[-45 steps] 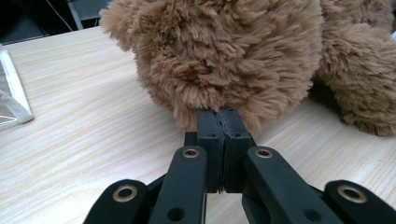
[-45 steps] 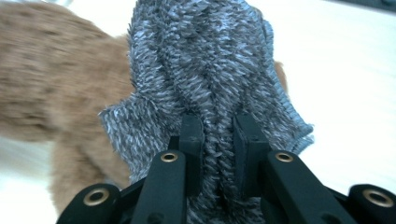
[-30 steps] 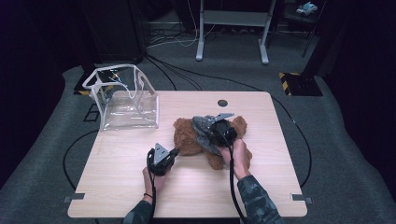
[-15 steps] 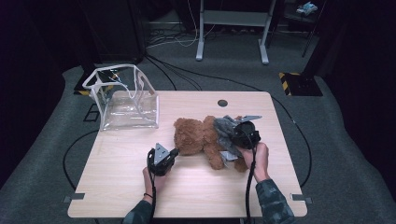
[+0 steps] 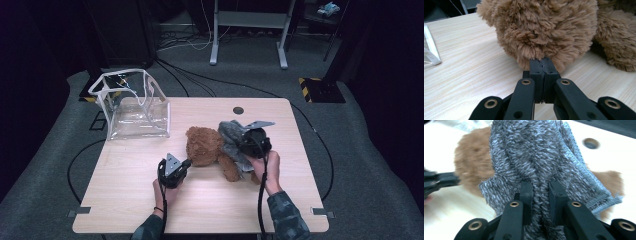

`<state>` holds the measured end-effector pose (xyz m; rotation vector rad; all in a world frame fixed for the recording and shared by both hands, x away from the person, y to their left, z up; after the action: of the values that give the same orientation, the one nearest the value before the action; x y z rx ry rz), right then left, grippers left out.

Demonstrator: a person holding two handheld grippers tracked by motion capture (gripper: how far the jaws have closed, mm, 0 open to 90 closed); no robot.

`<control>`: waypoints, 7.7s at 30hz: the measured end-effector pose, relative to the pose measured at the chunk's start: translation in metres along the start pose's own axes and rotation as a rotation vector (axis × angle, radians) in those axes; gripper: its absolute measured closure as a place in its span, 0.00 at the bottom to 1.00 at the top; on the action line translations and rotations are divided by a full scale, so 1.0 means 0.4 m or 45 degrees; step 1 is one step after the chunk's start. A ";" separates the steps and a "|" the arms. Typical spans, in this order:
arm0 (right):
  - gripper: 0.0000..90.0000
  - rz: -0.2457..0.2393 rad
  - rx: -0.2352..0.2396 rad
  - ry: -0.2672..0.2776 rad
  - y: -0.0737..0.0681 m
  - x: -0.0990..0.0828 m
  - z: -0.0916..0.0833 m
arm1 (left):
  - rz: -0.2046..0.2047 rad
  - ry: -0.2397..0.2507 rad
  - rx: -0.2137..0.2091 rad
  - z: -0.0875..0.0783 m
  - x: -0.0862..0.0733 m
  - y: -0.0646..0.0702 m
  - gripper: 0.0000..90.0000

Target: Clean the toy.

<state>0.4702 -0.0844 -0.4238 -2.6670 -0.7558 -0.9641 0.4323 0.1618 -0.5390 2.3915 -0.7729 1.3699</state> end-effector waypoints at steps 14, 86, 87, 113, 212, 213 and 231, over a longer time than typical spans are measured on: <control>0.85 0.021 0.007 -0.089 0.020 -0.057 0.044 | -0.008 -0.002 -0.008 0.001 0.000 -0.002 0.99; 0.85 0.134 -0.121 -0.193 0.272 0.053 0.130 | 0.019 -0.015 0.009 0.004 0.001 0.002 0.99; 0.85 0.129 -0.106 -0.201 0.267 0.054 0.137 | 0.018 -0.015 0.010 0.004 0.001 0.002 0.99; 0.86 0.278 -0.387 -0.383 0.353 -0.028 0.154 | 0.021 -0.016 0.020 0.005 0.001 0.004 0.99; 0.85 0.237 -0.097 -0.187 0.214 -0.075 -0.067 | 0.029 -0.015 0.017 0.005 0.002 0.005 0.98; 0.85 0.241 -0.083 -0.199 0.197 -0.074 -0.064 | 0.024 -0.018 0.018 0.005 0.001 0.007 0.98; 0.84 0.235 -0.226 -0.320 0.232 -0.210 -0.046 | 0.042 -0.022 0.030 0.005 0.001 0.010 0.98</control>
<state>0.4545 -0.2028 -0.4654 -2.9876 -0.4746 -0.6876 0.4317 0.1572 -0.5397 2.4224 -0.8081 1.3798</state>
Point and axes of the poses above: each handheld gripper's, and its own axes: z roughly forward along the jaws, x roughly out of its top, y roughly to its right, the point moved 4 cm from there along z, roughly forward along the jaws, and after that the axes turned 8 degrees about -y, right-handed, at the moved point
